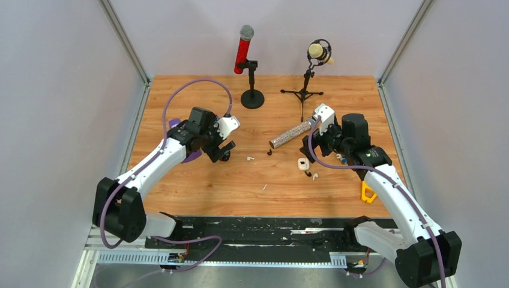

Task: Insert the wireless bluetooth earbuds into the charging case
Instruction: Pick up the charging case from the center of the board, then pass from the left arm to the right

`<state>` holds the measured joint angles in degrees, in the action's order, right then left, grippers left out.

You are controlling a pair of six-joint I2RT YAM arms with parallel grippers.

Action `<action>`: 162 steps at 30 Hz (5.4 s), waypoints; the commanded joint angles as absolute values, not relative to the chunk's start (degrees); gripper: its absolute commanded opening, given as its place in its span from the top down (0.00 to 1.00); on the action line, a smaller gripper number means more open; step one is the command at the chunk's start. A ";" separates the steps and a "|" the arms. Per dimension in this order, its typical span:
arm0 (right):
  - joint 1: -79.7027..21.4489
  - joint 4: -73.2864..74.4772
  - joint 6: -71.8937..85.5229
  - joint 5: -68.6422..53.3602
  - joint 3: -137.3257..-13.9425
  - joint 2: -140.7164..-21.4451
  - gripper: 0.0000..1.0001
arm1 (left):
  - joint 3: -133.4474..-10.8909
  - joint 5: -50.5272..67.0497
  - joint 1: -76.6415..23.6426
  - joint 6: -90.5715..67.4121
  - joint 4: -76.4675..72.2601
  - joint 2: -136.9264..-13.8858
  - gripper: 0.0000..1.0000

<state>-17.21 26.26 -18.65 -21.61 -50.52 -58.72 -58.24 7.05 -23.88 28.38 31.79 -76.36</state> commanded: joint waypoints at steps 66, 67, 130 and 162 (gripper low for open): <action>-18.62 19.59 -2.55 -34.53 -68.97 -75.62 0.00 | -69.99 -2.48 -27.88 24.83 24.45 -97.93 0.00; -18.51 18.94 -3.08 -33.75 -68.33 -73.94 0.00 | -70.65 -3.02 -27.92 24.02 25.76 -98.49 0.00; -18.59 15.35 22.56 -62.70 -73.51 -102.17 0.11 | -59.25 15.56 -40.53 42.85 19.39 -78.70 0.68; -24.61 13.88 20.82 -67.71 -70.39 -104.60 0.54 | -58.56 11.94 -48.08 44.85 19.02 -79.56 0.68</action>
<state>-23.99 15.38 22.17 -67.05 -69.38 -104.60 -58.61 10.87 -47.66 44.12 20.45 -80.29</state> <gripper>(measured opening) 0.505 0.569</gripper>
